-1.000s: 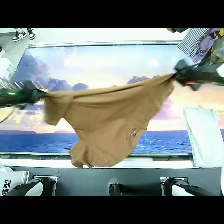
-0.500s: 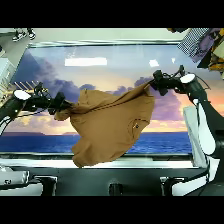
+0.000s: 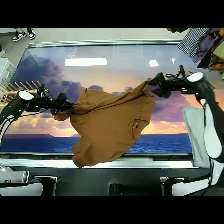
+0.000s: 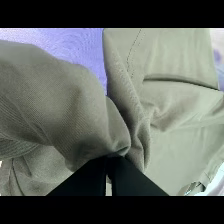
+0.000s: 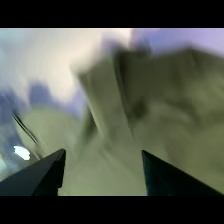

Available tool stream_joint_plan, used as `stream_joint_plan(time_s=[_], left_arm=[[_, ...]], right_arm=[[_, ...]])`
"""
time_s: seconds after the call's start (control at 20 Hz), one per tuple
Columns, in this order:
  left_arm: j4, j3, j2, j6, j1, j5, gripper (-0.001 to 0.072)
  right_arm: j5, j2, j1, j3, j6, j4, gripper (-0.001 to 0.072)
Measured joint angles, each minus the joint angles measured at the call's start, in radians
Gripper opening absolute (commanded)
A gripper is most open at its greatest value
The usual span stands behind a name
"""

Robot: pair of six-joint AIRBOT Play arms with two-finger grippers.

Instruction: Fold the clothes and pants, and hang the long-sleeved shirts on hangers.

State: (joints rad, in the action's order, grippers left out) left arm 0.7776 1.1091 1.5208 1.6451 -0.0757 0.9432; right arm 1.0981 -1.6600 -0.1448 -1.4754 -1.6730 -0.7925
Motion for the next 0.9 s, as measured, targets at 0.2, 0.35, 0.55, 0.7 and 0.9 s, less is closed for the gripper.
stream_joint_plan(time_s=[0.2, 0.35, 0.55, 0.7, 0.9], left_arm=[[-0.001, 0.001, 0.0, 0.0, 0.0, 0.013, 0.0089], [-0.001, 0.001, -0.001, 0.0, 0.0, 0.022, 0.0089], [0.0, 0.001, -0.001, 0.0, 0.0, 0.032, 0.0088], [-0.001, 0.001, -0.001, 0.0, 0.0, 0.034, 0.0089], [0.0, 0.001, -0.001, 0.0, 0.0, 0.043, 0.0088]], right_arm=[[0.152, 0.176, -0.029, 0.181, 0.029, -0.127, 0.0556], [0.178, 0.335, 0.002, 0.439, 0.035, -0.14, 0.0554], [0.077, 0.517, 0.123, 0.774, -0.006, -0.089, 0.0552], [-0.028, 0.578, 0.25, 0.925, -0.064, -0.04, 0.0546], [-0.171, 0.604, 0.42, 0.999, -0.171, -0.018, 0.0545]])
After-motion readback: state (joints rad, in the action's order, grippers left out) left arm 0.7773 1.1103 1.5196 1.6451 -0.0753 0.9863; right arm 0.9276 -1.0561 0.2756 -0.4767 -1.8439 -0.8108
